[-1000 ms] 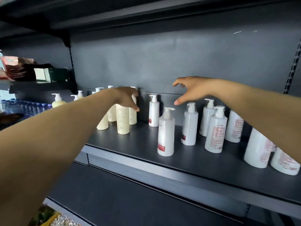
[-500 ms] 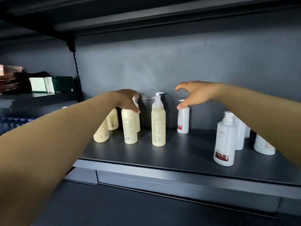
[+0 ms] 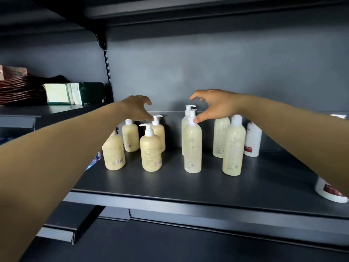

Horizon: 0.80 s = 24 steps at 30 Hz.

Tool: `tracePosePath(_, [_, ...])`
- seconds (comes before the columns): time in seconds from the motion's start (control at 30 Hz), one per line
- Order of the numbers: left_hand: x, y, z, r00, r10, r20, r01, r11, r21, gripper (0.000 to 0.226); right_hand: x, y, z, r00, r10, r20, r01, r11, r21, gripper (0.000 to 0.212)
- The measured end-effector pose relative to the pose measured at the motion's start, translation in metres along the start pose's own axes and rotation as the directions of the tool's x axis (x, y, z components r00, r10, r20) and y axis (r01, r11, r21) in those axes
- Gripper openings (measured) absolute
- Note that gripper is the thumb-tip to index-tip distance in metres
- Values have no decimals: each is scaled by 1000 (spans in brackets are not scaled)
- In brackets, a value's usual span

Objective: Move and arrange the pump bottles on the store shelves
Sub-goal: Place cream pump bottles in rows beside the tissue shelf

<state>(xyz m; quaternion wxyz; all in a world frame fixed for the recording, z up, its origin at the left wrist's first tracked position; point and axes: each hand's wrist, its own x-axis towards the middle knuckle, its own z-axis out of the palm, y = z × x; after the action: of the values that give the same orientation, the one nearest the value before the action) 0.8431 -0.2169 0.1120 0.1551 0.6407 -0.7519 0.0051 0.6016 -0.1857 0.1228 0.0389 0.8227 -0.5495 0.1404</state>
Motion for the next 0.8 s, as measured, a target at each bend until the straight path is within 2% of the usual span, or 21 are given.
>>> tracePosePath(0.2, [46,-64,1,1000,-29,9,29,999,-15,63,71,-26,17,1000,-5,-22,5,1000,12,69])
tracePosePath(0.37, [90,-105,20,1000,-17,24,19,997,-74,62,135,-37,43,1000,7,16,-8,999,46,68])
tracePosePath(0.57, [139,-145,36,999,-2,53,12,981,-192,61,183,-43,72,996,45,75,-50,996,67,67])
tracePosePath(0.8, [175,-171,54,990,119,73,-78,907,-413,61,212,-42,94,983,137,126,-144,988,48,65])
